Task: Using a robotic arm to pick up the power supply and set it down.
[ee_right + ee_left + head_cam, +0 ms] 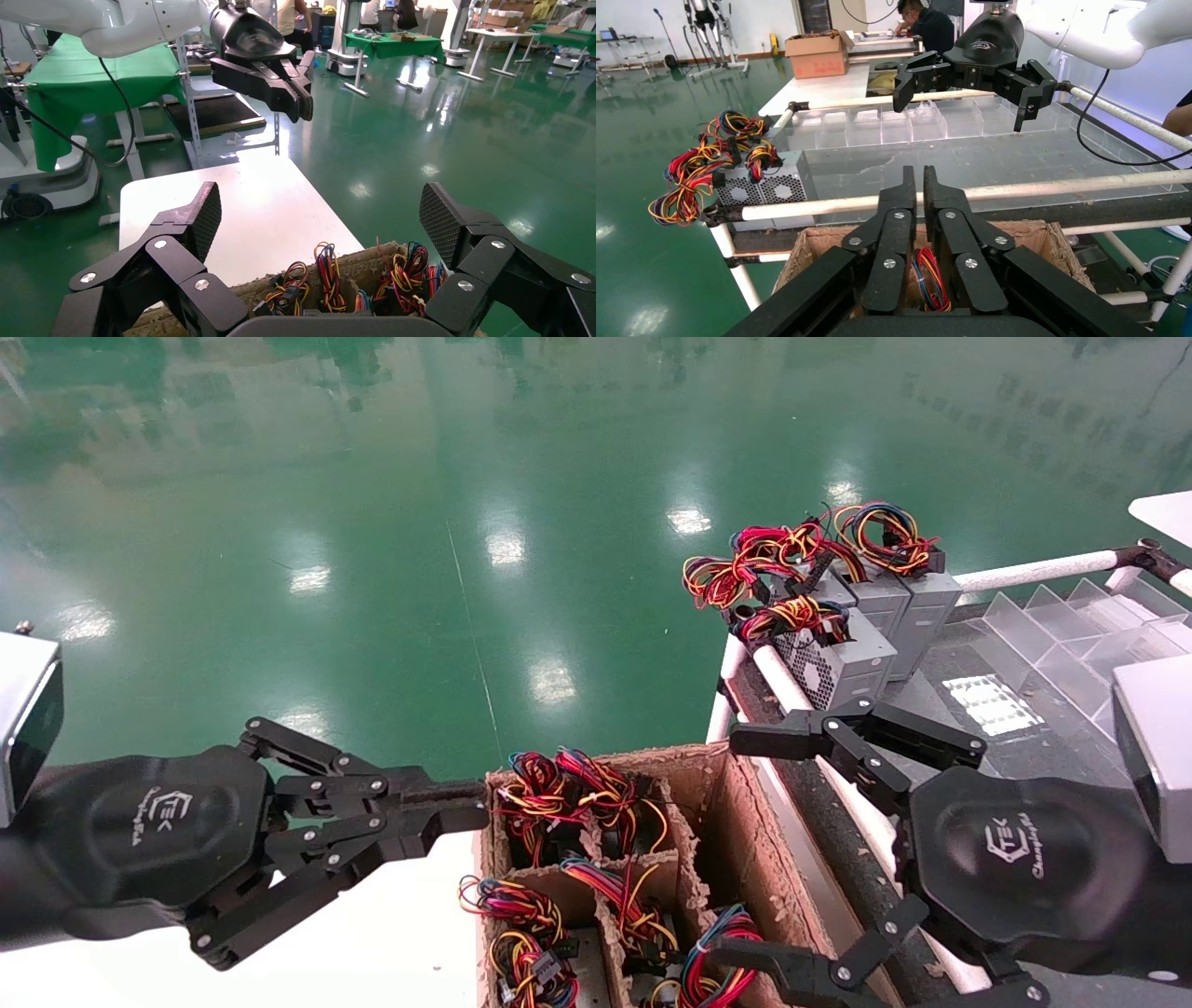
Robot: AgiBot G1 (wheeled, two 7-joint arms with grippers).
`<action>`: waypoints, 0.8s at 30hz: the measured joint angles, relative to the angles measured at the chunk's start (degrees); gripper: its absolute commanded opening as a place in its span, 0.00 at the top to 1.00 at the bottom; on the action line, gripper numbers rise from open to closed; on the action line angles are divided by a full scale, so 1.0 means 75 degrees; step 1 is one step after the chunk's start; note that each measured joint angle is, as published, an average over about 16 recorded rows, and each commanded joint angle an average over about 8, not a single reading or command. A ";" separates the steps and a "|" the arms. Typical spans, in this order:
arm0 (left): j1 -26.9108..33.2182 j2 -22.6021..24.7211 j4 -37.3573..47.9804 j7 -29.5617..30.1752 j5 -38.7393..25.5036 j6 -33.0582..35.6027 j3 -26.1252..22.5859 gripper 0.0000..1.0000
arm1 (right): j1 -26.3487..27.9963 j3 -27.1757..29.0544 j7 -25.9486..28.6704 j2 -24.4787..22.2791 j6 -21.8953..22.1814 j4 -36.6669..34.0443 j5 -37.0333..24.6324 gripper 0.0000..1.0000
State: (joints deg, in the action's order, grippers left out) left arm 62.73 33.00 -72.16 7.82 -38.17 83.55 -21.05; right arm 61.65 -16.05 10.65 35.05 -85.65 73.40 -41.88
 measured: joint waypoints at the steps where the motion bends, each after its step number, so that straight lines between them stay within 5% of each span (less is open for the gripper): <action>1: 0.0000 0.0000 0.0000 0.0000 0.0000 0.0000 0.0000 0.89 | 0.0000 0.0000 0.0000 0.0000 0.0000 0.0000 0.0000 0.00; 8: 0.0000 0.0000 0.0000 0.0000 0.0000 0.0000 0.0000 0.01 | -0.0007 -0.0001 -0.0003 -0.0011 0.0021 -0.0013 -0.0024 0.00; 16: 0.0000 0.0000 0.0001 0.0000 0.0000 0.0000 0.0000 0.00 | -0.0013 -0.0078 0.0048 -0.0133 0.0269 -0.0041 -0.0415 0.00; 24: 0.0001 0.0000 0.0001 -0.0001 0.0000 0.0000 -0.0001 0.00 | 0.0434 -0.0598 0.0392 -0.0250 0.0409 0.0140 -0.1767 0.00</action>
State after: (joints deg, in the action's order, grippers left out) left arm 62.74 33.00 -72.15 7.82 -38.17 83.55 -21.05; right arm 64.91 -20.54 13.59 33.18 -82.58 74.45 -55.13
